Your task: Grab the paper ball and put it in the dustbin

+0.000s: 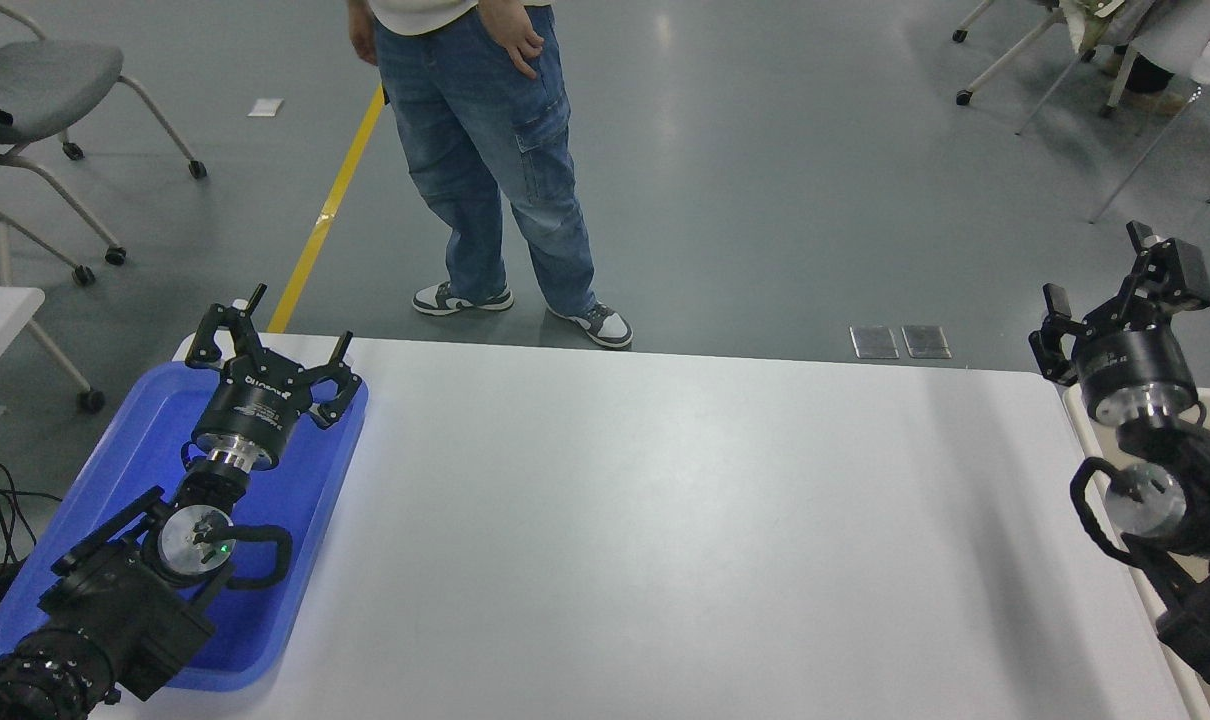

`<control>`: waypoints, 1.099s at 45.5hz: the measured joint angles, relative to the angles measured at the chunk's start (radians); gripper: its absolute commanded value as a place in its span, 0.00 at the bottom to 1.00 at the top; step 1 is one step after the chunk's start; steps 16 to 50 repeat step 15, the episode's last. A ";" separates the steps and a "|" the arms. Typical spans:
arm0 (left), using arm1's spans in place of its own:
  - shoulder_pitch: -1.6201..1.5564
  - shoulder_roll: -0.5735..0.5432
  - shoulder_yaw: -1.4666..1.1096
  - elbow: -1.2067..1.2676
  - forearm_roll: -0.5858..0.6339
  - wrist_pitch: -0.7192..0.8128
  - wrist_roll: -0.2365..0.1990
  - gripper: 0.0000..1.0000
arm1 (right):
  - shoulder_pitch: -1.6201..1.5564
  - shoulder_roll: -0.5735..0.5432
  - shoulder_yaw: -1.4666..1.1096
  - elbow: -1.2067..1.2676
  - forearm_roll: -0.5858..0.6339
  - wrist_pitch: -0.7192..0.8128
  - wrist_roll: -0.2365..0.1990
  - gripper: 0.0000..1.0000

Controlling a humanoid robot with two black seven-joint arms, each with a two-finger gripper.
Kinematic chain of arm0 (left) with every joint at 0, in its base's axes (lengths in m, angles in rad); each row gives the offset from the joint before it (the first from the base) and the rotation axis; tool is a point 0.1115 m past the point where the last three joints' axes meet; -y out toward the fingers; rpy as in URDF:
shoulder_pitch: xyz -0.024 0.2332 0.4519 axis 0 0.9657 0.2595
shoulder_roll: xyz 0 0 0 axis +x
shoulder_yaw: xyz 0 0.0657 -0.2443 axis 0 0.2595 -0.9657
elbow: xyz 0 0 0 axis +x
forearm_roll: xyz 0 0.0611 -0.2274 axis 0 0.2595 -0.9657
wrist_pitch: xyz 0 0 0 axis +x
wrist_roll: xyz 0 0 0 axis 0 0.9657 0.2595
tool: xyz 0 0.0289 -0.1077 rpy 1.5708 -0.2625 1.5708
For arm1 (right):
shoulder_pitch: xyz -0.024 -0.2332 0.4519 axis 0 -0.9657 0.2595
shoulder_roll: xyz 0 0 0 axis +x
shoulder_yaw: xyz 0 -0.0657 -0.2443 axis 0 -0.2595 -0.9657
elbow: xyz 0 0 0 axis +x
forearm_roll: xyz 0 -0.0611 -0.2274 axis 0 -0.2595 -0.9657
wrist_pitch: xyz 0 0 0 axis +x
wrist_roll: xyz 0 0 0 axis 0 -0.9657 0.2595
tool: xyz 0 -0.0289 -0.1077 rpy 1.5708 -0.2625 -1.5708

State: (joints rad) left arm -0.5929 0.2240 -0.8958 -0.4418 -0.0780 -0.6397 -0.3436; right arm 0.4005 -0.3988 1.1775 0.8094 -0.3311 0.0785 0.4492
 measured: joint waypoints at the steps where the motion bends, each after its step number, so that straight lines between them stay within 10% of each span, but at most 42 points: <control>1: 0.000 0.000 0.000 0.000 0.000 0.000 0.000 1.00 | -0.010 0.007 0.007 0.001 0.000 0.005 0.000 1.00; 50: 0.000 0.000 0.000 0.000 0.000 0.000 0.000 1.00 | -0.071 0.042 0.058 0.022 0.000 0.033 0.010 1.00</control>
